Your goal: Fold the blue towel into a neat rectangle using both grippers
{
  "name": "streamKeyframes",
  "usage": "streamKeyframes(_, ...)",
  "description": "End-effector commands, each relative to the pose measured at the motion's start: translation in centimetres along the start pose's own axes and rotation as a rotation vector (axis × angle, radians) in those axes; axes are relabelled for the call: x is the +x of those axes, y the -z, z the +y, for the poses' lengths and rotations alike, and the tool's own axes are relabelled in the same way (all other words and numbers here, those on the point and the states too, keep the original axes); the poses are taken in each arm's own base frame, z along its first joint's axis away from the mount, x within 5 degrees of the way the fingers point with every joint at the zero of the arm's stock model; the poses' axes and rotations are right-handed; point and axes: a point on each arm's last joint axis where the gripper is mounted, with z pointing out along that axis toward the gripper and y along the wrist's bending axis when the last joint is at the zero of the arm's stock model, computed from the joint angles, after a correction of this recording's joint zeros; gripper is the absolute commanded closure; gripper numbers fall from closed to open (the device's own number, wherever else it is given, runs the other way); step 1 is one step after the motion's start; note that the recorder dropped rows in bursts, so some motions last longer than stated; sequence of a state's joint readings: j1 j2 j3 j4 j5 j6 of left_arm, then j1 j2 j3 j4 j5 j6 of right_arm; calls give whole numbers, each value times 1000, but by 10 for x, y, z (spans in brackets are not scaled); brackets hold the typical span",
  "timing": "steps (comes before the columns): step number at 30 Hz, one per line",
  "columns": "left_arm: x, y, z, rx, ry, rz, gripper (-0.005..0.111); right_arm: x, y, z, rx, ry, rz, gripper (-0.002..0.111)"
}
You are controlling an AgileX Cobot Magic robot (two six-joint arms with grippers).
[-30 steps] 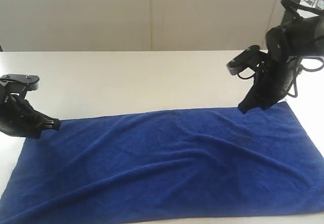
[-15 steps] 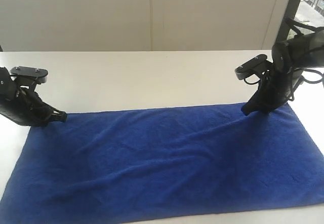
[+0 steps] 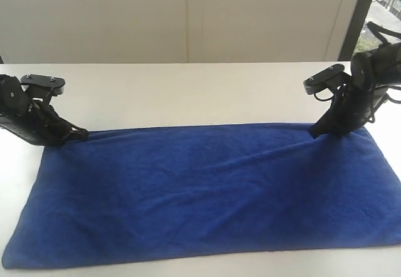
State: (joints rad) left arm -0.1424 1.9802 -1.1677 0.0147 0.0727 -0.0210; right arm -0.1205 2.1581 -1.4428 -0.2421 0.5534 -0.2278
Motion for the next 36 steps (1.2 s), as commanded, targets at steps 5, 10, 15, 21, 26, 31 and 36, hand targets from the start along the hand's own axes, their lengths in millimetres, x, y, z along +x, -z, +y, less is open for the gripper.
streamKeyframes(5,8,-9,-1,12,-4,100,107,7,-9,-8,11,-4,-3,108)
streamKeyframes(10,8,-8,-1,12,-2,106,107,3,-2,-10,17,-13,-28,108)
streamKeyframes(15,8,-8,-1,12,0,106,107,-2,12,-14,29,-23,-61,108)
streamKeyframes(21,8,-8,-1,12,0,106,107,-6,27,-18,45,-10,-93,104)
streamKeyframes(26,8,-9,0,6,-21,102,98,-5,30,-18,46,-11,-89,90)
streamKeyframes(31,-5,6,1,-3,-22,14,81,-5,35,-19,46,-32,-82,91)
streamKeyframes(36,-22,36,2,-22,-47,-97,76,-7,50,-22,58,-46,-104,91)
